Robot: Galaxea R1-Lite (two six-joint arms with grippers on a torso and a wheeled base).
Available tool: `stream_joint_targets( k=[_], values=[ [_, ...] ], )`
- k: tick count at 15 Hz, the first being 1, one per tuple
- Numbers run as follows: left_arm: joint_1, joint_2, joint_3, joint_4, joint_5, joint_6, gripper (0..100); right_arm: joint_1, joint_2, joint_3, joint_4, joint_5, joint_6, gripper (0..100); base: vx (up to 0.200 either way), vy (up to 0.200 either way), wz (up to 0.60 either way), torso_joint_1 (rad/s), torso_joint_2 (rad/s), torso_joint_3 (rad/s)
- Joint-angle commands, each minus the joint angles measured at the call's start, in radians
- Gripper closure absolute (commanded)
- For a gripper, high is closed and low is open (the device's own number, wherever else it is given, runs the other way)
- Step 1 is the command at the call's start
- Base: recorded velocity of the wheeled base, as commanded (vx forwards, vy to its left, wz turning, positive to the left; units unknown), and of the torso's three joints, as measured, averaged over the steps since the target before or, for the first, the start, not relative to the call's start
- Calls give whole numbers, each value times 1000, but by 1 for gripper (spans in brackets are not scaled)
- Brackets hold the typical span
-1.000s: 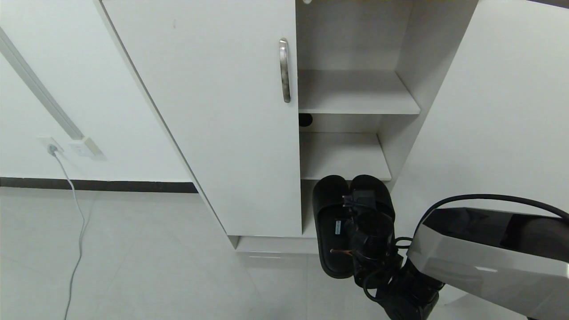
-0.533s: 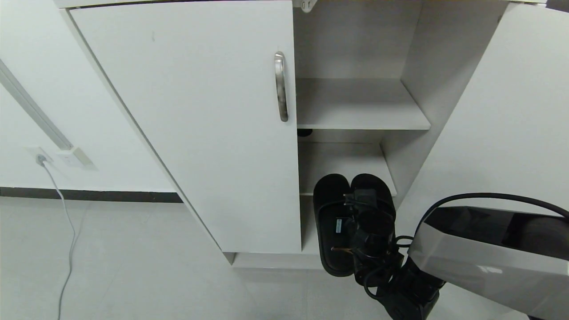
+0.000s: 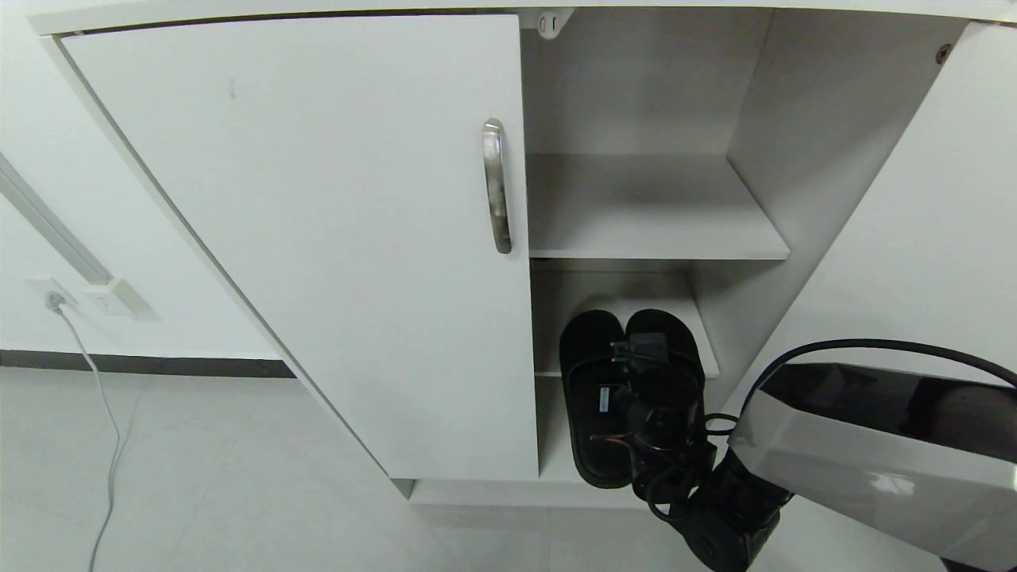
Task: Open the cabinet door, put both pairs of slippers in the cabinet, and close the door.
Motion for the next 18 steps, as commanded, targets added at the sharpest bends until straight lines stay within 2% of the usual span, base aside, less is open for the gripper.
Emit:
stream_joint_targets(
  k=[1, 5, 6, 14, 18],
  values=[
    [0, 1, 0, 0, 0, 0, 100, -27, 4, -66, 71, 7, 11, 100, 0, 0, 0, 0, 0, 0],
    [0, 1, 0, 0, 2, 0, 100, -36, 24, -177, 191, 64, 40, 100, 0, 0, 0, 0, 0, 0],
    [0, 1, 0, 0, 2, 0, 100, -51, 48, -243, 229, 79, 40, 100, 0, 0, 0, 0, 0, 0],
    [0, 1, 0, 0, 2, 0, 100, -124, 171, -614, 478, 89, 40, 100, 0, 0, 0, 0, 0, 0],
    [0, 1, 0, 0, 2, 0, 100, -142, 185, -709, 551, 96, 40, 100, 0, 0, 0, 0, 0, 0]
  ],
)
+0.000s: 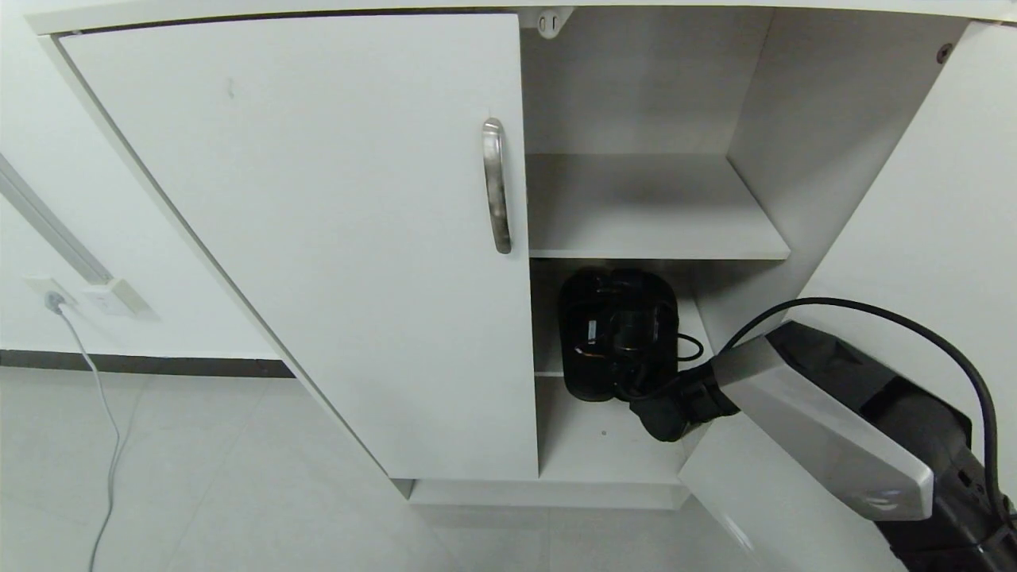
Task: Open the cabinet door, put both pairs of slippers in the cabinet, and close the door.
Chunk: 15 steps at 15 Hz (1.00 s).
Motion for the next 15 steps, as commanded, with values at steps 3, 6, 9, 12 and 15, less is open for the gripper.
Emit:
stream_joint_targets(
  k=[3, 6, 9, 12, 15],
  values=[
    [0, 1, 0, 0, 0, 0, 100, -17, 13, -33, 6, 30, -6, 100, 0, 0, 0, 0, 0, 0],
    [0, 1, 0, 0, 0, 0, 100, -23, 20, -59, 26, 30, -6, 100, 0, 0, 0, 0, 0, 0],
    [0, 1, -1, 0, 0, 0, 100, -25, 25, -66, 31, 30, -6, 100, 0, 0, 0, 0, 0, 0],
    [0, 1, 0, 0, 0, 0, 100, -25, 33, -69, 34, 29, -6, 0, 0, 0, 0, 0, 0, 0],
    [0, 1, 0, 0, 0, 0, 100, -22, 8, -24, 24, 21, -6, 0, 0, 0, 0, 0, 0, 0]
  ],
)
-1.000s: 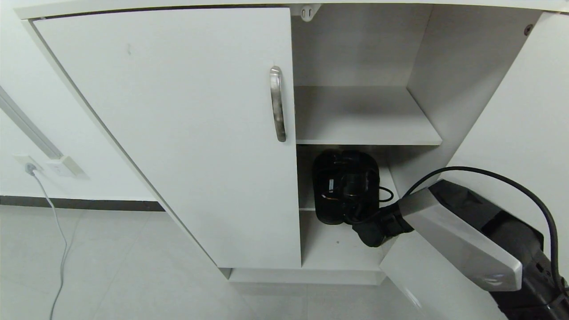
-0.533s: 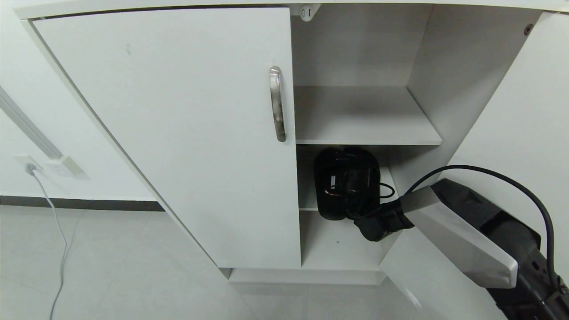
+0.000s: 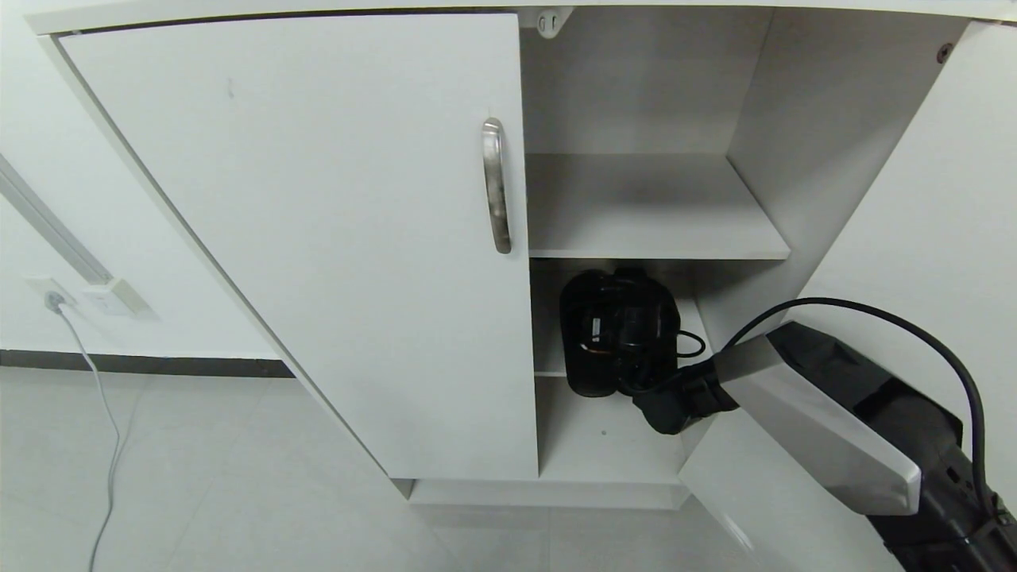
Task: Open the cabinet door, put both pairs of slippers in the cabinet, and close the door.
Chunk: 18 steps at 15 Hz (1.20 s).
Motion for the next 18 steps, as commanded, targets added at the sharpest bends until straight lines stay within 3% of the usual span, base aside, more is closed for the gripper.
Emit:
stream_joint_targets(
  k=[1, 13, 15, 18],
  values=[
    [0, 1, 0, 0, 0, 0, 100, 7, -42, 67, -14, -1, 1, 0, 0, 0, 0, 0, 0, 0],
    [0, 1, 0, 0, 0, 0, 100, 166, -488, 895, -398, -19, 9, 0, 0, 0, 0, 0, 0, 0],
    [0, 1, 0, 0, 0, 0, 100, 205, -517, 961, -419, -19, 9, 0, 0, 0, 0, 0, 0, 0],
    [0, 1, 0, 0, 0, 0, 100, 218, -516, 959, -419, -45, 7, 0, 0, 0, 0, 0, 0, 0]
  ],
)
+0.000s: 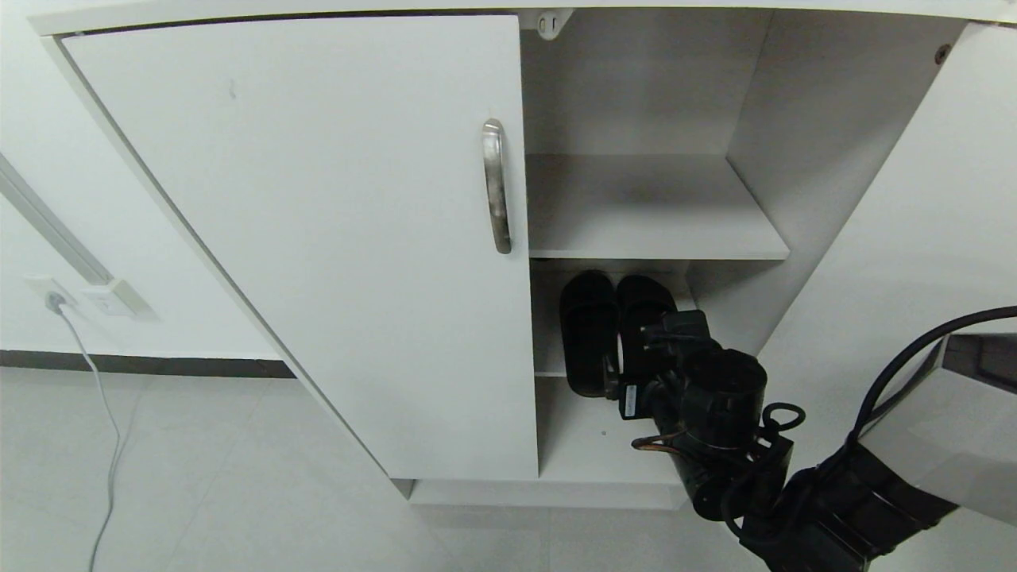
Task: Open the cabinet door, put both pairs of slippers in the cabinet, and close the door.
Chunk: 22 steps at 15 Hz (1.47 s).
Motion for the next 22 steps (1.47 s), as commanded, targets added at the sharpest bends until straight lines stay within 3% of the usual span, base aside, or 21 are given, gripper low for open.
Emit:
stream_joint_targets(
  k=[1, 12, 19, 22],
  values=[
    [0, 1, 0, 0, 0, 0, 100, 9, -18, 10, -1, 0, -1, 0, 0, 0, 0, 0, 0, 0],
    [0, 1, 0, 0, 0, 0, 100, 24, -12, 42, -27, -11, -4, 0, 0, 0, 0, 0, 0, 0],
    [0, 1, 0, 0, -1, 0, 100, 27, -4, 56, -47, -11, -7, 0, -200, 0, 0, 0, 3, 4],
    [0, 1, 0, 0, -1, 0, 100, 27, -4, 64, -47, -11, -8, 0, 0, 0, 0, 0, 0, 0]
  ],
)
